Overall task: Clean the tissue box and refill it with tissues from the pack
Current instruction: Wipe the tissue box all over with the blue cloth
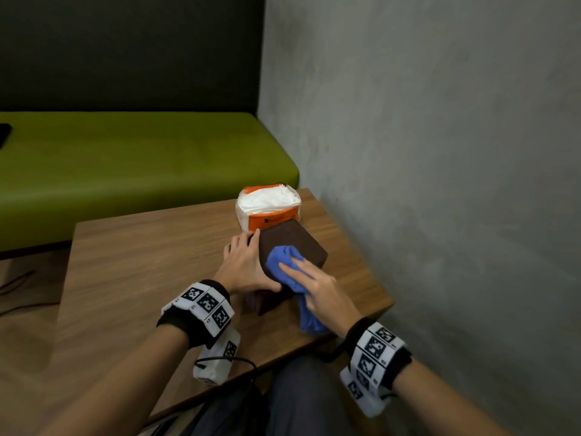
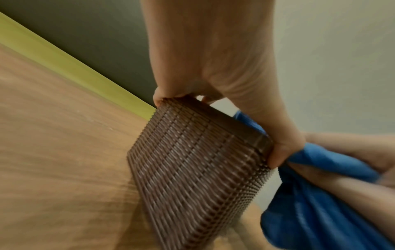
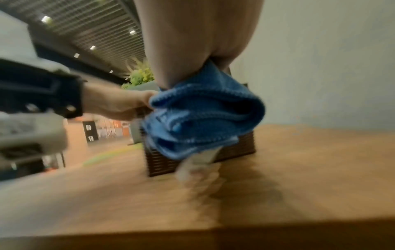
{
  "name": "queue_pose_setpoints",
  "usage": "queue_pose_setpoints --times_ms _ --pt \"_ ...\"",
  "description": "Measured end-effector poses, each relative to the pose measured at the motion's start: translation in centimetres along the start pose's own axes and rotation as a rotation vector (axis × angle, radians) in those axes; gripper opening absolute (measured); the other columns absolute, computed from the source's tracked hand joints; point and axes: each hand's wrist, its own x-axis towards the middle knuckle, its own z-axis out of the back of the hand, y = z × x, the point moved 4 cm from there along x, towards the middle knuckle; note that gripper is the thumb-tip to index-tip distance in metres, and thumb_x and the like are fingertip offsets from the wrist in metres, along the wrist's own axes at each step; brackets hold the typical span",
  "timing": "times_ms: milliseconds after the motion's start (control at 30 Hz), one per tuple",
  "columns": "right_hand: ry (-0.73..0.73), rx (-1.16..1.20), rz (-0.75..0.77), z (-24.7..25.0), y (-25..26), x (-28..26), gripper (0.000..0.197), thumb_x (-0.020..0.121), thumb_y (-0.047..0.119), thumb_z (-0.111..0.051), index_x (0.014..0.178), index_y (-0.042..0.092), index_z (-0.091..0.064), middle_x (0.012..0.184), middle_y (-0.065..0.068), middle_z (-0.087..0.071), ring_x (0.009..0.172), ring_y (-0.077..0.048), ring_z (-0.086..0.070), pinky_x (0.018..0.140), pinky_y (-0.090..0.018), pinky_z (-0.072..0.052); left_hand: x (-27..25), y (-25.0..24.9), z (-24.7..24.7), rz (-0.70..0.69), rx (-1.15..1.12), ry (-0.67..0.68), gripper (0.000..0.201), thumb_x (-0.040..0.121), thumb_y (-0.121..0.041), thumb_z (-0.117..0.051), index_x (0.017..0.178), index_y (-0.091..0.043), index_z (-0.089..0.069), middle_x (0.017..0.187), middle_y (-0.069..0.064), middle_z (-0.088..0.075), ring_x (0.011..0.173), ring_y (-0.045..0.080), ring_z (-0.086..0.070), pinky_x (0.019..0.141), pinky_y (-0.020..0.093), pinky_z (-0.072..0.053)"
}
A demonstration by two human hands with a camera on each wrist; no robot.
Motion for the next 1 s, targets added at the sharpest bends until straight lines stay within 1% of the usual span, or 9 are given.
queue_pose_setpoints --times_ms 133,333,500,567,633,700,767,867,1000 --pt "-0.081 -0.03 -0.226 1.9 -2.4 2.0 0.064 0.081 -0.015 -0.042 0.138 0.014 -0.043 0.146 -0.012 -0.041 0.137 -0.027 -0.036 0.112 -0.031 -0.027 -0.3 -0.5 -0.2 -0.001 0.009 -0.006 0.134 0.038 -0.066 -0.06 0.147 -0.008 -0.008 0.149 0.011 -0.021 0.136 0.03 -0.02 0.114 0.046 -0.021" --pt "0.053 0.002 0.013 -0.2 2.8 0.8 0.065 0.082 -0.014 -0.048 0.139 0.015 -0.04 0.145 -0.012 -0.042 0.137 -0.027 -0.035 0.11 -0.02 -0.015 0.2 0.1 0.3 -0.021 0.042 0.059 0.147 0.024 -0.077 -0.046 0.147 -0.007 -0.008 0.15 0.011 -0.021 0.137 0.03 -0.021 0.114 0.045 -0.021" --pt "0.045 -0.031 -0.131 3.3 -3.5 1.6 0.065 0.077 -0.016 -0.045 0.135 0.014 -0.048 0.142 -0.012 -0.046 0.133 -0.03 -0.043 0.111 -0.033 -0.031 -0.3 0.3 0.9 -0.164 0.12 0.197 0.144 0.028 -0.073 -0.048 0.148 -0.008 -0.004 0.153 0.009 -0.013 0.141 0.027 -0.013 0.118 0.04 -0.014" --pt "0.072 -0.04 -0.128 3.7 -3.9 2.4 0.063 0.078 -0.014 -0.046 0.134 0.014 -0.048 0.143 -0.011 -0.046 0.132 -0.03 -0.044 0.109 -0.037 -0.035 0.1 0.2 1.8 -0.225 0.209 0.298 0.139 0.035 -0.068 -0.059 0.148 -0.01 -0.003 0.156 0.009 -0.007 0.144 0.026 -0.007 0.119 0.043 -0.009" --pt "0.081 -0.037 -0.132 3.4 -3.3 2.6 0.065 0.078 -0.014 -0.045 0.136 0.015 -0.046 0.144 -0.01 -0.044 0.134 -0.028 -0.041 0.11 -0.034 -0.031 0.5 0.1 2.7 -0.226 0.365 0.336 0.126 0.054 -0.051 -0.076 0.148 -0.013 -0.001 0.159 0.006 0.002 0.146 0.024 0.001 0.118 0.049 -0.005" --pt "0.064 -0.026 -0.147 2.6 -2.3 2.1 0.066 0.081 -0.014 -0.044 0.139 0.016 -0.042 0.146 -0.009 -0.042 0.138 -0.025 -0.035 0.112 -0.028 -0.026 0.4 -0.4 3.0 -0.146 0.373 0.338 0.11 0.07 -0.034 -0.074 0.149 -0.018 0.002 0.159 0.007 0.008 0.146 0.028 0.007 0.115 0.057 -0.008" --pt "0.004 -0.02 -0.164 1.5 -1.1 1.5 0.064 0.084 -0.011 -0.043 0.141 0.018 -0.037 0.148 -0.009 -0.038 0.14 -0.024 -0.031 0.113 -0.026 -0.023 -0.6 -1.1 2.2 -0.006 0.204 0.289 0.102 0.077 -0.03 -0.067 0.149 -0.019 0.005 0.158 0.013 0.01 0.145 0.032 0.011 0.113 0.062 -0.005" --pt "-0.078 -0.021 -0.259 0.0 0.2 0.7 0.063 0.088 -0.009 -0.04 0.144 0.017 -0.029 0.151 -0.012 -0.032 0.141 -0.025 -0.028 0.114 -0.03 -0.024 -2.6 -2.4 -0.5 0.175 0.058 0.065 0.096 0.08 -0.043 -0.057 0.149 -0.012 0.002 0.155 0.022 0.012 0.143 0.037 0.016 0.111 0.062 0.007" --pt "-0.045 -0.032 -0.288 -0.6 1.5 0.2 0.066 0.086 -0.01 -0.04 0.145 0.015 -0.026 0.151 -0.014 -0.031 0.141 -0.027 -0.027 0.115 -0.031 -0.022 -3.5 -2.6 -1.9 0.234 -0.042 -0.139 0.098 0.077 -0.056 -0.05 0.148 -0.007 -0.003 0.155 0.026 0.01 0.143 0.039 0.017 0.113 0.058 0.011"
